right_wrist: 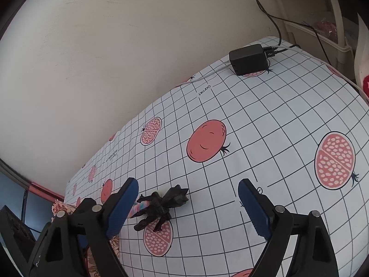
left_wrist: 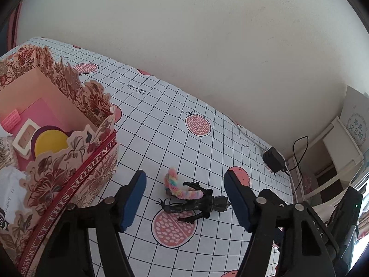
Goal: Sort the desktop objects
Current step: 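Move both grippers over the black figure with rainbow tail, then close left gripper on the rainbow tail while right lowers to the figure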
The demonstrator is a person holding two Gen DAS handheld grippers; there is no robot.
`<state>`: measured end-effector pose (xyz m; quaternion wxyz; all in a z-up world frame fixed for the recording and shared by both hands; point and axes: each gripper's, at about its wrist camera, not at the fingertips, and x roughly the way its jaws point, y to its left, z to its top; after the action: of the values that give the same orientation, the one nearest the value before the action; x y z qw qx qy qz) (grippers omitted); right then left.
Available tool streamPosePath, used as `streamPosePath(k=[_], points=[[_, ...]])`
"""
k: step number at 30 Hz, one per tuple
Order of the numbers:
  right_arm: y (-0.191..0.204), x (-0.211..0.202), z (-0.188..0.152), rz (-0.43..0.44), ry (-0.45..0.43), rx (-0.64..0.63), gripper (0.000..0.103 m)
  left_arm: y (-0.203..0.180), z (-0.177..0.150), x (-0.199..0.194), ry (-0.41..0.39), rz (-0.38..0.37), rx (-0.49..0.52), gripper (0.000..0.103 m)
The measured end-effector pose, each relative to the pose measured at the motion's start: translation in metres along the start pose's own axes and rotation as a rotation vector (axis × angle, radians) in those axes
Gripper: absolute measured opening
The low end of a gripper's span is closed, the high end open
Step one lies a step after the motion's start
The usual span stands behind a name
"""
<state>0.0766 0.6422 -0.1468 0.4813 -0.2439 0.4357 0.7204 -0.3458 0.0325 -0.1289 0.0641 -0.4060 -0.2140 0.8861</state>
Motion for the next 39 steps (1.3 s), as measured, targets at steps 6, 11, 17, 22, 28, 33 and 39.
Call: streamPosePath(k=[6, 11, 17, 22, 28, 33, 39], points=[[-0.001, 0.015, -0.007, 0.009, 0.04, 0.005, 0.087, 0.006, -0.004, 0.018, 0.018, 0.005, -0.017, 0.055], [0.003, 0.02, -0.01, 0.01, 0.052, -0.011, 0.087, 0.009, -0.006, 0.026, 0.023, 0.002, -0.028, 0.047], [0.008, 0.023, -0.014, 0.014, 0.059, -0.03, 0.086, 0.014, -0.007, 0.036, 0.037, -0.016, -0.062, 0.037], [0.008, 0.028, -0.016, 0.007, 0.069, -0.036, 0.085, 0.012, -0.009, 0.041, 0.049, -0.029, -0.058, 0.018], [0.007, 0.029, -0.017, 0.011, 0.07, -0.036, 0.084, 0.014, -0.01, 0.043, 0.049, -0.047, -0.063, 0.008], [0.006, 0.029, -0.017, 0.015, 0.069, -0.036, 0.084, 0.013, -0.006, 0.034, 0.017, -0.038, -0.046, 0.007], [0.007, 0.034, -0.019, 0.026, 0.082, -0.035, 0.081, 0.013, 0.0, 0.021, -0.018, -0.027, -0.025, 0.007]])
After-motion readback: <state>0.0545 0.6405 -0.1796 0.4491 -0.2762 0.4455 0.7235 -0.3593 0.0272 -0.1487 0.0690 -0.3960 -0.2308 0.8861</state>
